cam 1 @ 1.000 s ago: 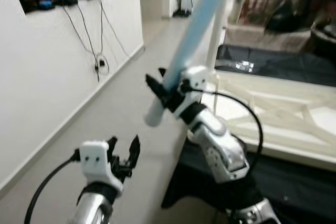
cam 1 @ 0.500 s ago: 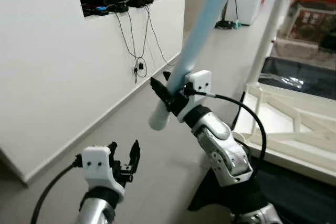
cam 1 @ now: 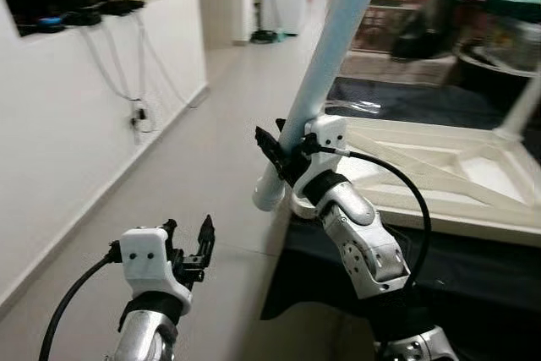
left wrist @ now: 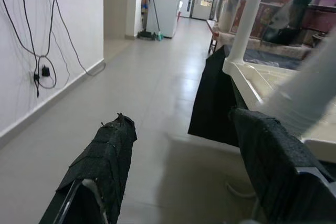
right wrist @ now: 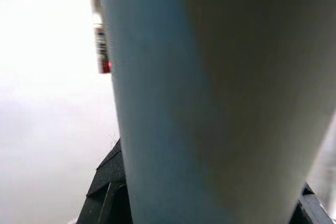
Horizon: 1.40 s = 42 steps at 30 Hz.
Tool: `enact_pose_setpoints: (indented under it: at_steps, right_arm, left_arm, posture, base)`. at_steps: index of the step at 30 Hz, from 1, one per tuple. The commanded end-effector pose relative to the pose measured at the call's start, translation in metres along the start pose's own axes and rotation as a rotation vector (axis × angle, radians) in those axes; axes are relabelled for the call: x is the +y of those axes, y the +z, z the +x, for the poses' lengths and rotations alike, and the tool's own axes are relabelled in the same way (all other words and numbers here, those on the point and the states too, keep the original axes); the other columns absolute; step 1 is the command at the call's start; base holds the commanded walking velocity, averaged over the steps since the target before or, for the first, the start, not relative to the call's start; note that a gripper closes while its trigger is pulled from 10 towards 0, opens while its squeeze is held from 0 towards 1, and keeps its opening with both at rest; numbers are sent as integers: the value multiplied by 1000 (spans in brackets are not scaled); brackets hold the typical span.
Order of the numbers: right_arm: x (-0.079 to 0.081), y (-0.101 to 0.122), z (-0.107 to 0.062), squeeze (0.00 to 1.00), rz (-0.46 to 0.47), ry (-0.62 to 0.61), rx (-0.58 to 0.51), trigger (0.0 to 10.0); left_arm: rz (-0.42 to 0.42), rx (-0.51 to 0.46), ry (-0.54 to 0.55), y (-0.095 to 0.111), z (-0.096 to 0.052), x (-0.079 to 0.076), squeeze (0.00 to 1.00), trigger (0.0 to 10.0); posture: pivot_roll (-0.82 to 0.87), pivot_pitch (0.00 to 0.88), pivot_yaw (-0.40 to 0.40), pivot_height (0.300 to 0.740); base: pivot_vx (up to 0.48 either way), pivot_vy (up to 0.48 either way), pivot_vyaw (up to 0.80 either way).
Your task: Building children table
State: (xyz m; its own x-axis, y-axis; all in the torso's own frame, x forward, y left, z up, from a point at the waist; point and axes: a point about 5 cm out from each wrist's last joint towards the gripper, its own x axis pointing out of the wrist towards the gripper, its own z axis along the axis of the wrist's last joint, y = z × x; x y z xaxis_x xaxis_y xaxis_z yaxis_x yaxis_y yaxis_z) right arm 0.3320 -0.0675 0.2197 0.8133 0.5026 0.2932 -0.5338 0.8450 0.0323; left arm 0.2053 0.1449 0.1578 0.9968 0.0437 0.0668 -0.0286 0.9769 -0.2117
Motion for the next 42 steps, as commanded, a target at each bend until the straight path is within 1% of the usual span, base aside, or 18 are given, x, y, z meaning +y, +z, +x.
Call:
enact_pose_setpoints:
  at_steps: [1,3,6,7,9,13,15,16,17,18,19,20,29,34,37,39,40,42]
  right_arm:
    - [-1,3,3,0,-22,-18,-20,10000]
    - [-2,4,3,0,-27,-29,-24,10000]
    - [-3,4,3,0,-25,-41,-28,10000]
    - [-4,4,3,0,-16,-50,-30,10000]
    - [-4,4,3,0,-16,-50,-30,10000]
    - [-4,3,3,0,-4,-53,-27,10000]
    - [-4,3,3,0,-4,-53,-27,10000]
    - [-4,2,3,0,-3,-55,-27,10000]
    - [-4,2,3,0,-3,-55,-27,10000]
    - [-3,2,3,0,-1,-57,-28,10000]
    - [-3,2,3,0,-1,-57,-28,10000]
    - [-3,2,4,0,-1,-59,-29,10000]
    - [-4,2,4,0,9,-66,-26,10000]
    - [-2,3,6,0,40,-34,-28,10000]
    - [-2,3,6,0,40,-34,-28,10000]
    - [0,7,12,0,53,22,-38,10000]
    - [0,7,12,0,53,22,-38,10000]
    - [-1,10,18,0,53,42,-45,10000]
  left_arm:
    - [24,-14,35,2,1,5,0,10000]
    - [34,-19,41,2,2,6,0,10000]
    - [39,-23,57,3,2,9,0,10000]
    - [41,-30,78,4,3,12,0,10000]
    - [41,-30,78,4,3,12,0,10000]
    - [37,-35,119,6,3,19,0,10000]
    - [37,-35,119,6,3,19,0,10000]
    - [47,-35,148,6,3,24,0,10000]
    - [47,-35,148,6,3,24,0,10000]
    - [47,-44,176,8,4,28,0,10000]
    - [47,-44,176,8,4,28,0,10000]
    - [48,-50,196,9,4,31,0,10000]
    - [41,-68,206,11,5,31,0,10000]
    - [34,-61,206,10,5,30,0,10000]
    - [34,-61,206,10,5,30,0,10000]
    - [28,-47,202,7,2,28,0,10000]
    - [28,-47,202,7,2,28,0,10000]
    - [17,-35,199,5,-1,26,0,10000]
  posture:
    - [24,0,-45,740]
    - [24,0,-46,740]
    - [24,0,-46,740]
    - [26,0,-50,740]
    - [26,0,-50,740]
    - [28,0,-52,740]
    - [28,0,-52,740]
    - [32,0,-56,740]
    - [32,0,-56,740]
    - [32,0,-56,740]
    - [32,0,-56,740]
    - [32,0,-56,740]
    - [30,1,-52,740]
    - [26,12,-53,740]
    - [26,12,-53,740]
    - [27,25,-59,740]
    - [27,25,-59,740]
    - [31,40,-66,740]
  base:
    - [0,0,-544]
    - [0,0,-272]
    - [0,-431,0]
    - [274,-390,0]
    - [274,-390,0]
    - [334,-338,0]
    - [368,-304,0]
    - [428,0,0]
    - [428,0,0]
    - [0,0,0]
    - [0,0,0]
    - [0,0,0]
    - [0,0,0]
    - [0,0,0]
    - [0,0,0]
    - [0,0,0]
    - [0,0,0]
    - [0,195,0]
